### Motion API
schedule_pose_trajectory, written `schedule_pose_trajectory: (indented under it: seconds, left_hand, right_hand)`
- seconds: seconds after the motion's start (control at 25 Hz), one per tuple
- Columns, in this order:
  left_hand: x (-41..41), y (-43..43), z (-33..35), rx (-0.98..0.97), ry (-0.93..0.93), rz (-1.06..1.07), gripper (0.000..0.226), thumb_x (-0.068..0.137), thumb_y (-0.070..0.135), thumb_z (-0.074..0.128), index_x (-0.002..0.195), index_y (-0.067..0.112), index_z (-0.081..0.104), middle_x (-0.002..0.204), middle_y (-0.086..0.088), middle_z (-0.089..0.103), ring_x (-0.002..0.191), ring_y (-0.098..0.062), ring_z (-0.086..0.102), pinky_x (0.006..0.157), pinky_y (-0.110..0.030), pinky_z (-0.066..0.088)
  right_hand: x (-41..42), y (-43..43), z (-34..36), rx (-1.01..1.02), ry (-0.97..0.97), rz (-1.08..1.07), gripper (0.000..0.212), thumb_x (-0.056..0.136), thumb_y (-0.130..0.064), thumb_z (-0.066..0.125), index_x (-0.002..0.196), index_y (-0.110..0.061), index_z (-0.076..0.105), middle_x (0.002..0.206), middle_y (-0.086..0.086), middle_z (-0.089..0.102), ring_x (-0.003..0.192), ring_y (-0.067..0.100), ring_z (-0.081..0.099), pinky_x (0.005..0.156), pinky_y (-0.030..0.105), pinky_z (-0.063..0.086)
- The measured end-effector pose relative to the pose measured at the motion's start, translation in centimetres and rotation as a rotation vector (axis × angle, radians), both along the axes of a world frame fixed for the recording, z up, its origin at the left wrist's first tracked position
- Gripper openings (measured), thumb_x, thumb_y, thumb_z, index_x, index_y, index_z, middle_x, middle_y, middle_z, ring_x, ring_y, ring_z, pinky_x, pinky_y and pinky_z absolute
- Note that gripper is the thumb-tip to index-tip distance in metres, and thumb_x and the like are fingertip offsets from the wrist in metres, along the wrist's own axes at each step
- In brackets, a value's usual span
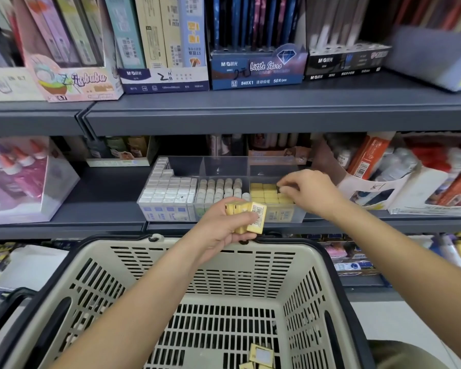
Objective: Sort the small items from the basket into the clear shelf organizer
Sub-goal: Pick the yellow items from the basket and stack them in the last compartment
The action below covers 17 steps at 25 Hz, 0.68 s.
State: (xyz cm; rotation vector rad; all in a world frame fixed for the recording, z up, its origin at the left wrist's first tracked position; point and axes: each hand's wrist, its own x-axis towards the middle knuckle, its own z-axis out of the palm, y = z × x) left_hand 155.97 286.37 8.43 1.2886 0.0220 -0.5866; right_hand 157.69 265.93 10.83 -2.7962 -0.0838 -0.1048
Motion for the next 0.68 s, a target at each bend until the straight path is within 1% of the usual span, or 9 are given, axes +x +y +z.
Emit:
schedule_pose_trajectory:
  seconds: [0.04,0.12,0.16,0.24,0.28,0.36,0.48,0.56,0.68]
  left_hand:
    - [0.1,0.0,0.0,-0.008,0.002,0.0,0.033,0.077,-0.002,0.07,0.104,0.011,0.056,0.086,-0.008,0.07,0.073,-0.017,0.071,0.056,-0.023,0.055]
    - [0.3,-0.2,0.0,-0.021,0.002,-0.017,0.035,0.076,-0.001,0.071,0.106,0.009,0.056,0.081,-0.005,0.072,0.075,-0.017,0.071,0.057,-0.024,0.055]
    - [0.3,-0.4,0.1,-0.03,0.001,-0.029,0.035,0.076,0.0,0.071,0.106,0.009,0.056,0.079,-0.003,0.072,0.076,-0.017,0.071,0.058,-0.024,0.055]
    - [0.3,-1.0,0.1,-0.056,0.01,-0.04,0.031,0.078,0.001,0.069,0.104,0.009,0.056,0.077,-0.002,0.074,0.077,-0.017,0.071,0.06,-0.024,0.056]
    - [0.4,-1.2,0.1,-0.067,0.022,-0.032,0.025,0.081,0.002,0.066,0.103,0.008,0.055,0.078,-0.003,0.074,0.077,-0.016,0.071,0.059,-0.024,0.056]
    - [0.6,-1.5,0.1,-0.063,0.047,0.01,0.015,0.088,0.003,0.058,0.102,0.005,0.054,0.079,-0.007,0.074,0.075,-0.016,0.071,0.058,-0.023,0.055]
    - [0.8,-1.0,0.0,-0.027,0.028,0.03,0.014,0.09,0.004,0.055,0.104,0.005,0.053,0.088,-0.011,0.073,0.079,-0.016,0.071,0.059,-0.023,0.056]
    - [0.5,-0.7,-0.2,-0.023,0.012,0.016,0.016,0.09,0.004,0.056,0.106,0.006,0.053,0.092,-0.01,0.072,0.081,-0.017,0.071,0.061,-0.023,0.057]
    - [0.2,-0.5,-0.3,-0.025,0.01,0.013,0.017,0.09,0.004,0.056,0.106,0.009,0.054,0.098,-0.012,0.069,0.081,-0.017,0.071,0.06,-0.023,0.056]
  right_hand:
    - [-0.7,0.5,0.3,0.163,-0.012,0.023,0.019,0.091,-0.028,0.056,0.101,-0.019,0.07,0.102,-0.002,0.07,0.096,0.016,0.062,0.091,0.038,0.048]
    - [-2.3,1.7,1.0,0.482,0.13,0.134,0.011,0.089,-0.025,0.06,0.093,-0.021,0.07,0.086,-0.004,0.071,0.077,0.007,0.065,0.078,0.028,0.054]
    - [-3.0,2.2,1.3,0.563,0.214,0.185,0.008,0.088,-0.021,0.06,0.091,-0.024,0.068,0.078,-0.007,0.07,0.068,0.003,0.064,0.071,0.022,0.055]
    - [-3.2,2.0,1.7,0.592,0.261,0.199,0.009,0.088,-0.013,0.061,0.089,-0.021,0.066,0.068,-0.01,0.067,0.059,-0.002,0.062,0.06,0.014,0.051]
    - [-2.9,1.4,1.9,0.583,0.238,0.163,0.008,0.087,-0.011,0.061,0.09,-0.016,0.066,0.07,-0.009,0.067,0.058,-0.003,0.062,0.058,0.014,0.05]
    - [-1.8,-0.1,2.7,0.537,0.146,0.041,0.007,0.086,-0.015,0.064,0.092,-0.012,0.066,0.076,-0.006,0.069,0.065,0.0,0.065,0.065,0.021,0.054]
    - [0.2,-2.1,3.1,0.202,-0.051,-0.11,0.014,0.086,-0.021,0.063,0.1,-0.018,0.066,0.098,-0.001,0.067,0.086,0.013,0.061,0.074,0.024,0.046]
    - [1.1,-2.4,2.3,0.07,-0.076,-0.123,0.019,0.088,-0.017,0.059,0.105,-0.021,0.065,0.111,0.002,0.063,0.097,0.021,0.059,0.084,0.026,0.046]
    - [1.9,-2.0,1.0,-0.041,-0.037,-0.156,0.015,0.087,-0.023,0.059,0.098,-0.031,0.066,0.114,-0.003,0.063,0.104,0.023,0.057,0.097,0.039,0.044]
